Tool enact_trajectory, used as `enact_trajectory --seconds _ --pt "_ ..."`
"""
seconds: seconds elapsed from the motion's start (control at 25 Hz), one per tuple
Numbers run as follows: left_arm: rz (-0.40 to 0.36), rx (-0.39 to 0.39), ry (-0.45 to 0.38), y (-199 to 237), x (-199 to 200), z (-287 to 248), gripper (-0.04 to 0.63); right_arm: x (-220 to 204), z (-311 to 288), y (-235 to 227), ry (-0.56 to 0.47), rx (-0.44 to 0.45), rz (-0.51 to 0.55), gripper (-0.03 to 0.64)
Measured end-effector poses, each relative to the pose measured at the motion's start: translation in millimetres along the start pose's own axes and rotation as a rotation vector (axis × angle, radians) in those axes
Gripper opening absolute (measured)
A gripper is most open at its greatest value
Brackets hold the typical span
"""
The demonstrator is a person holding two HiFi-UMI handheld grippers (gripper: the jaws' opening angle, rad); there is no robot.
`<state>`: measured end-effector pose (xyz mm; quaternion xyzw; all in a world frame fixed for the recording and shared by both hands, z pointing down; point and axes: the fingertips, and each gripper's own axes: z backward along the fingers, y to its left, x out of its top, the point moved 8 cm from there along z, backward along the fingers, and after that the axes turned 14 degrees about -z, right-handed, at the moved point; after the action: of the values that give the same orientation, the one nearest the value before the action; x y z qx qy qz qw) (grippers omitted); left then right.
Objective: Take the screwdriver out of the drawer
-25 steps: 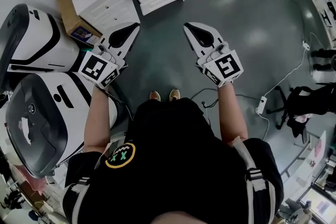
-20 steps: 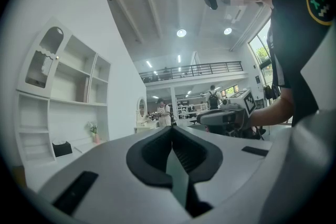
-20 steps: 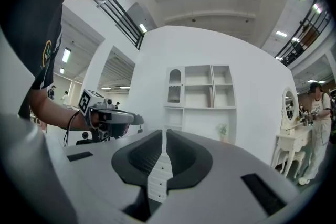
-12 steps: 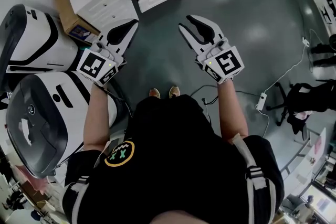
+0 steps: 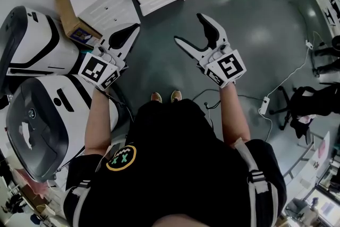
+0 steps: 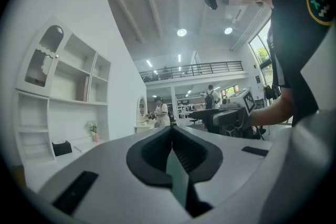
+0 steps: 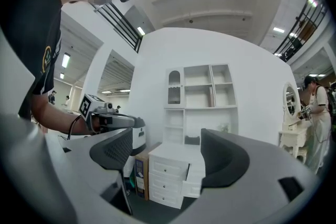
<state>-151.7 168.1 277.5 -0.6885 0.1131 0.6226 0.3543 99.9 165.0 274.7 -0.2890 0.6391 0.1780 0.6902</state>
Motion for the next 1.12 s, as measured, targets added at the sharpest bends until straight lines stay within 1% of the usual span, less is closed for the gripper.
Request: enact_trajectory --seconds 0.16,0.4,0.72,0.84,1.12 --pt "0.000 -0.005 0.003 -1 0 -1 0.020 -1 1 -2 0.000 0.002 -0.012 0.468" --pt "0.000 -0.001 0.005 -1 0 -4 0.020 -4 1 -6 -0.002 -0.012 -0.029 0.581" --pt "-0.007 -0.005 0.010 -4 1 -6 0.019 -7 8 -14 -0.007 -0.036 -0.040 0.583" --pt "-0.014 -0.015 0.011 -5 1 -8 0.020 -6 8 -16 -0.006 -0.034 -0.038 0.583" --pt "-0.008 0.001 0.014 -8 4 -16 0.020 -6 13 -23 0.006 -0.022 -0.032 0.583"
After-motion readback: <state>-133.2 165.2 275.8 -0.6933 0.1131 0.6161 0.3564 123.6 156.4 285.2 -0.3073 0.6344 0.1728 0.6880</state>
